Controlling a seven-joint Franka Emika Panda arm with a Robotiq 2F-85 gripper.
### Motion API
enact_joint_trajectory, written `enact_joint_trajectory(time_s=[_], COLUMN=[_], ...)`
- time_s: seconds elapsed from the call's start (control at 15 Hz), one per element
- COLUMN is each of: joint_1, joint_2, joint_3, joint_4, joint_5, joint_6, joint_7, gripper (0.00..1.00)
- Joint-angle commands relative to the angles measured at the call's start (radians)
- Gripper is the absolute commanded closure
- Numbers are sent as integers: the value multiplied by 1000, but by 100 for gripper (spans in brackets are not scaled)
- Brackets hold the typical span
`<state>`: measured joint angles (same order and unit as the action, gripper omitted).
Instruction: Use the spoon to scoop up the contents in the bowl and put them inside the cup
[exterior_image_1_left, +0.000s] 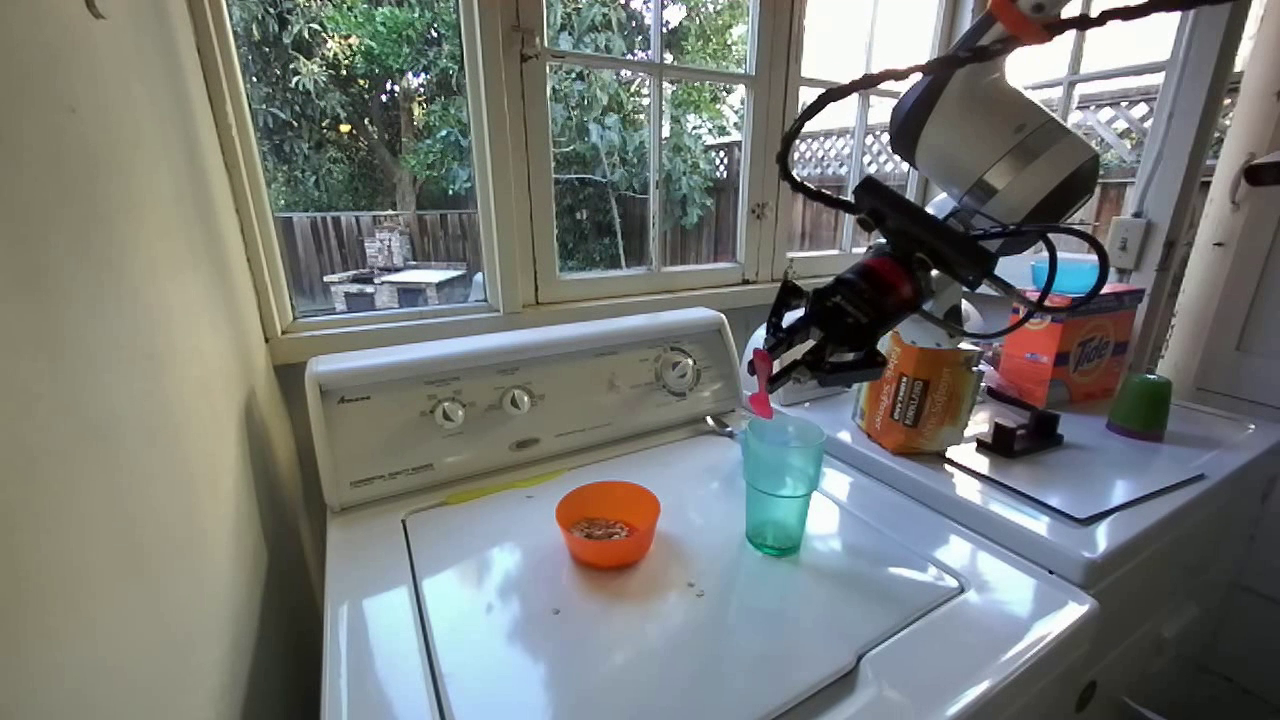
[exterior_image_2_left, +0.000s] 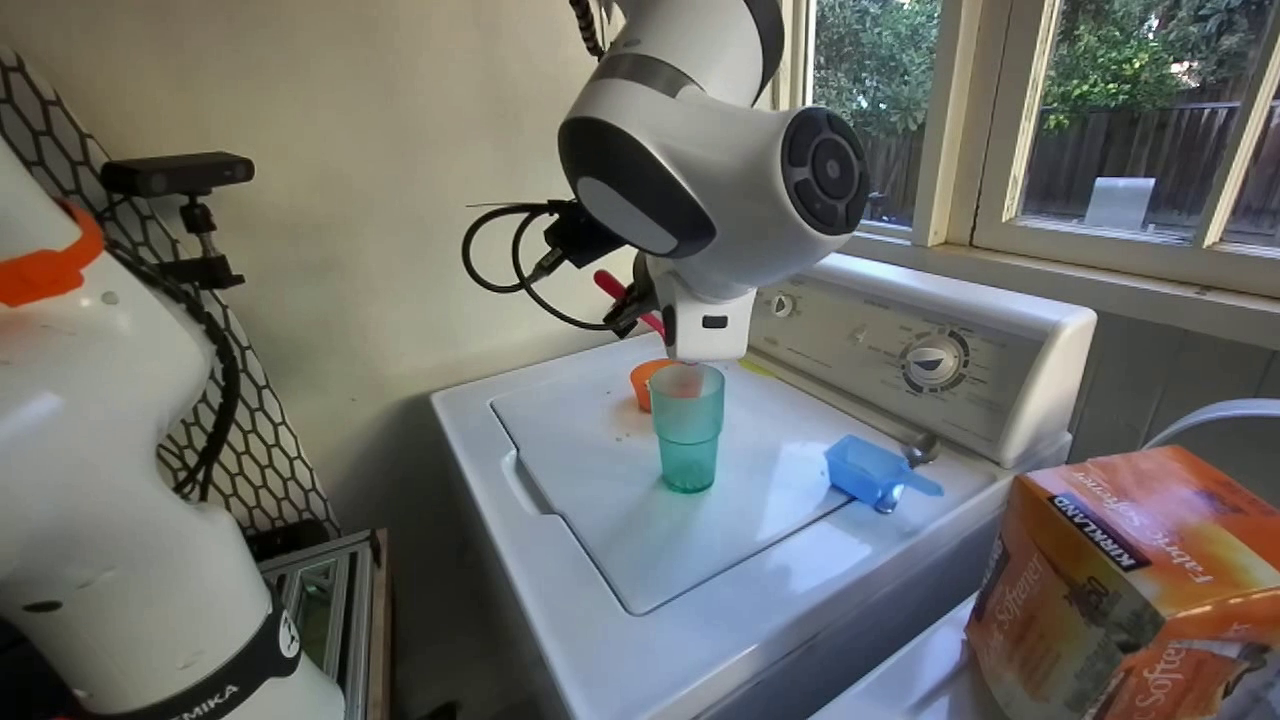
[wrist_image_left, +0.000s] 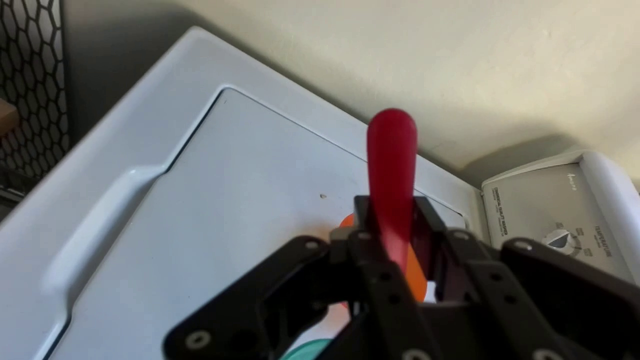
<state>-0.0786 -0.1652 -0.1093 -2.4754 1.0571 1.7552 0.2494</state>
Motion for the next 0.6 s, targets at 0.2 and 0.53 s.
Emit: enact_joint_trajectory(time_s=[0.2,0.53], joint_1=[-53,-86], joint_2=[125,181], joint_3=[-38,-68], joint_4=[83,116], joint_5=[57,94], joint_6=[-202,-278], joint_7=[47,79], gripper=[94,94])
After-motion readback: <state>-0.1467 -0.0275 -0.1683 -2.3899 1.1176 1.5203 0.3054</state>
